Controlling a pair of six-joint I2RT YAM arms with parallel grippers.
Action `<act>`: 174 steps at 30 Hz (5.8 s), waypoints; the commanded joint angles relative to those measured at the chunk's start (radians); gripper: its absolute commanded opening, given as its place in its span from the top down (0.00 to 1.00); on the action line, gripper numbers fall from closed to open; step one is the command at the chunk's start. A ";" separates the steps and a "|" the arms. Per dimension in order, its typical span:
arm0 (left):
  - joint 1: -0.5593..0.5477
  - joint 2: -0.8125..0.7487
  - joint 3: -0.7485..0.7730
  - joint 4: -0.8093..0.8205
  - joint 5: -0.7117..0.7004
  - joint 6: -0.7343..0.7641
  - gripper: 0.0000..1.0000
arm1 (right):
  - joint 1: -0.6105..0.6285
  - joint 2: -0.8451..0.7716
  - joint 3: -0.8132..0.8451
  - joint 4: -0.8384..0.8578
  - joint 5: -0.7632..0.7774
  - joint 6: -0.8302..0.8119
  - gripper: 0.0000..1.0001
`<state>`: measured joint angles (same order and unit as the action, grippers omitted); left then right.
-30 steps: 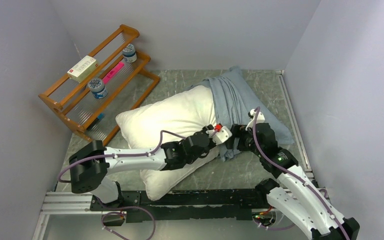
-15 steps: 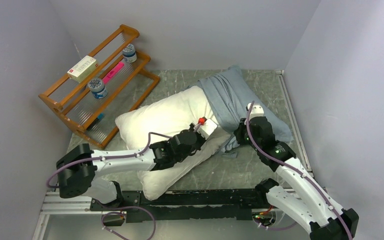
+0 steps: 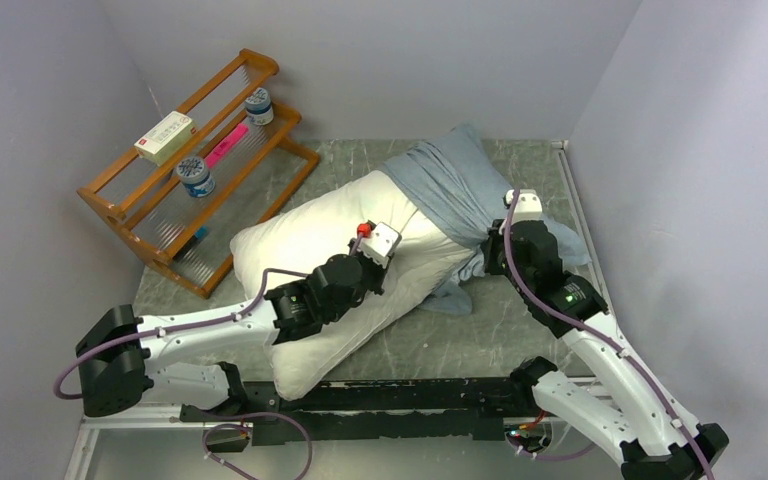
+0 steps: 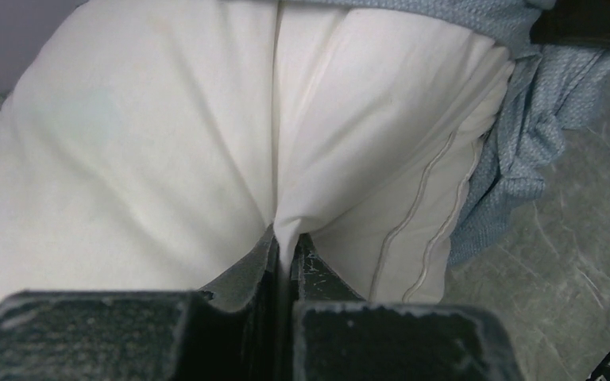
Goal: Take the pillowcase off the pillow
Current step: Remove the pillow from the pillowcase.
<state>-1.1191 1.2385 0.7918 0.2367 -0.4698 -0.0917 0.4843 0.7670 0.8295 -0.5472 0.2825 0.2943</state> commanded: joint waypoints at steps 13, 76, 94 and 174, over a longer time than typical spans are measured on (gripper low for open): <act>0.050 -0.128 -0.010 -0.409 -0.220 -0.153 0.95 | -0.026 0.021 0.275 0.139 0.480 -0.253 1.00; 0.016 -0.228 -0.131 -0.325 0.473 -0.216 0.61 | -0.029 0.301 0.350 0.300 -0.330 -0.192 0.16; 0.261 -0.178 0.198 -0.535 0.585 -0.119 0.15 | -0.088 0.708 0.558 0.297 -0.206 -0.246 0.00; 0.289 0.195 0.477 -0.669 1.014 -0.004 0.82 | 0.038 0.524 0.396 -0.011 -0.167 -0.269 0.12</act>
<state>-0.7616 1.5017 1.3052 -0.3332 0.4435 -0.0635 0.5179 1.2720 1.2015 -0.5076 0.0158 0.0559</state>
